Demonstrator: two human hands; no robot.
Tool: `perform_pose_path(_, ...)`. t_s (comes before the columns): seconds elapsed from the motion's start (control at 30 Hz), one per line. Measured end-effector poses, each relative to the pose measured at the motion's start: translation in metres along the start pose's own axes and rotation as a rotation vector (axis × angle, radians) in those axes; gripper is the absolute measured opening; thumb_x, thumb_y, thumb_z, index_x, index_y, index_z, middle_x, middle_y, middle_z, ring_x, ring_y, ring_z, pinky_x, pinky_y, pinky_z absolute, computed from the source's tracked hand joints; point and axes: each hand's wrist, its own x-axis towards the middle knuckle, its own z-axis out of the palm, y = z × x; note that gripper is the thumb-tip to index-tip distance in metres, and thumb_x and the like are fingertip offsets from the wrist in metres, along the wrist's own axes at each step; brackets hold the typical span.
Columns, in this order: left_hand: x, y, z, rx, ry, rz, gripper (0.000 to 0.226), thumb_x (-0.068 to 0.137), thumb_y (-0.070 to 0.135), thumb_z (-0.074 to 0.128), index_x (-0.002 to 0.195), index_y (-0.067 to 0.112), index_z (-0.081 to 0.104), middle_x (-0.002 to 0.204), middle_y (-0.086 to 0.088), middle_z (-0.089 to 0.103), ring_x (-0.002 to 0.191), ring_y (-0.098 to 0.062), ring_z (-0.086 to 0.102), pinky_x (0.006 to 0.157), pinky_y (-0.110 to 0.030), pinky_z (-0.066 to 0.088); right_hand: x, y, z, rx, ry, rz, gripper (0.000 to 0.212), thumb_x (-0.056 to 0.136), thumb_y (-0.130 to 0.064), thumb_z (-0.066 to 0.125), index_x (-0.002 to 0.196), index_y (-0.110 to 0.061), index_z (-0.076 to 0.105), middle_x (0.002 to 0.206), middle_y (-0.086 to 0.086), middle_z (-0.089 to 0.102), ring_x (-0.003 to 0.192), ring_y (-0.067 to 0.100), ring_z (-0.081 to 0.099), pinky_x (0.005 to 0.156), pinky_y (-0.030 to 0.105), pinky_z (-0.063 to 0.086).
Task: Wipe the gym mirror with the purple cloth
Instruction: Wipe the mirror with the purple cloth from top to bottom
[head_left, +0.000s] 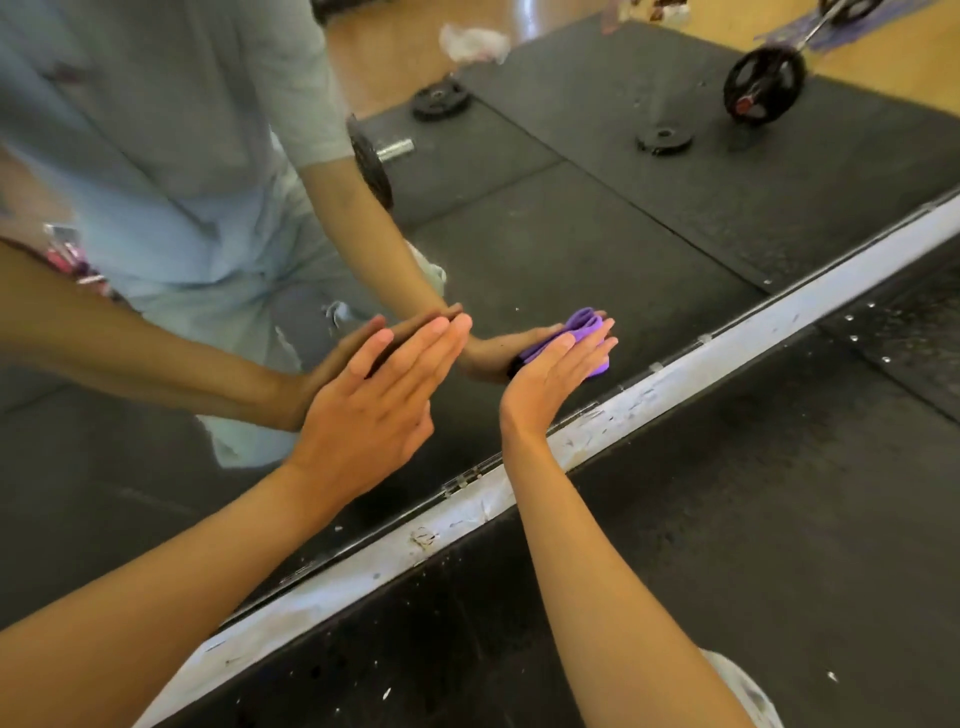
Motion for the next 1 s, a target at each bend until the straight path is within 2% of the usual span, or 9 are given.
perform_pose_path(0.1,-0.001,0.003,0.007,0.016,0.090,-0.012,0.078,0.098,0.034,0.047,0.166,0.004,0.021,0.175,-0.007,0.019,0.159,-0.019,0.021,0.129,-0.044,0.007,-0.001,0.054,-0.008,-0.043,0.002,0.097,0.058,0.114,-0.040,0.018,0.166,-0.024,-0.003,0.175,-0.001,-0.007,0.161,0.021,-0.002,0.126,0.032,0.012)
perform_pose_path(0.2,-0.009,0.001,0.008,-0.003,0.130,-0.010,0.077,0.098,0.030,0.047,0.166,0.005,0.021,0.175,-0.005,0.020,0.160,-0.017,0.023,0.129,-0.041,0.009,-0.001,0.093,-0.019,-0.155,-0.038,0.220,0.058,0.114,-0.035,0.016,0.166,-0.018,-0.003,0.175,0.005,-0.004,0.161,0.026,-0.001,0.131,0.046,0.012)
perform_pose_path(0.37,-0.044,-0.019,0.007,-0.049,0.066,0.018,0.072,0.103,0.029,0.040,0.168,0.009,0.016,0.176,-0.004,0.011,0.162,-0.019,0.015,0.129,-0.043,0.013,-0.016,0.069,-0.009,-0.097,-0.003,0.190,0.058,0.114,-0.035,0.015,0.165,-0.016,-0.006,0.174,0.007,-0.008,0.161,0.025,-0.006,0.131,0.048,0.007)
perform_pose_path(0.47,-0.056,-0.035,0.002,-0.053,0.056,0.045,0.071,0.104,0.031,0.040,0.167,0.009,0.019,0.176,-0.004,0.014,0.161,-0.019,0.019,0.129,-0.043,0.015,-0.049,0.035,0.005,-0.109,-0.083,-0.078,0.062,0.111,-0.043,0.013,0.164,-0.018,-0.008,0.173,0.006,-0.013,0.161,0.022,-0.012,0.131,0.046,0.002)
perform_pose_path(0.6,-0.070,-0.053,0.000,-0.025,0.070,0.016,0.068,0.106,0.034,0.039,0.167,0.009,0.021,0.175,-0.006,0.018,0.160,-0.021,0.020,0.129,-0.043,0.012,-0.092,-0.013,0.023,-0.255,-0.246,-0.720,0.061,0.111,-0.038,0.018,0.164,-0.018,-0.004,0.170,0.011,-0.014,0.159,0.033,-0.016,0.129,0.051,-0.008)
perform_pose_path(0.67,-0.075,-0.058,-0.004,-0.046,0.059,-0.020,0.069,0.106,0.035,0.039,0.167,0.009,0.020,0.175,-0.007,0.018,0.161,-0.021,0.017,0.129,-0.043,0.010,-0.090,-0.026,0.025,-0.318,-0.268,-0.864,0.061,0.110,-0.035,0.025,0.163,-0.018,0.002,0.172,0.014,-0.007,0.158,0.036,-0.013,0.128,0.056,-0.006)
perform_pose_path(0.77,-0.079,-0.062,-0.009,-0.071,0.047,-0.086,0.071,0.105,0.035,0.041,0.167,0.008,0.019,0.176,-0.007,0.016,0.162,-0.021,0.014,0.130,-0.043,0.009,-0.078,-0.020,0.021,-0.384,-0.234,-0.966,0.060,0.111,-0.035,0.028,0.163,-0.019,0.004,0.171,0.013,0.001,0.159,0.034,-0.009,0.129,0.054,-0.002)
perform_pose_path(0.83,-0.076,-0.060,-0.011,-0.058,0.054,-0.098,0.071,0.105,0.033,0.040,0.167,0.007,0.019,0.176,-0.007,0.016,0.162,-0.021,0.014,0.131,-0.042,0.008,-0.066,-0.003,0.017,-0.393,-0.199,-0.945,0.058,0.112,-0.035,0.026,0.164,-0.021,0.005,0.172,0.010,0.004,0.159,0.031,-0.007,0.130,0.051,-0.001)
perform_pose_path(1.0,-0.057,-0.060,-0.014,-0.045,0.079,-0.116,0.073,0.104,0.033,0.039,0.168,0.009,0.014,0.176,-0.005,0.013,0.162,-0.021,0.015,0.131,-0.043,0.011,-0.058,0.020,0.016,-0.278,-0.028,-0.578,0.057,0.113,-0.039,0.014,0.164,-0.016,0.005,0.173,0.013,0.006,0.161,0.034,0.001,0.130,0.051,0.007)
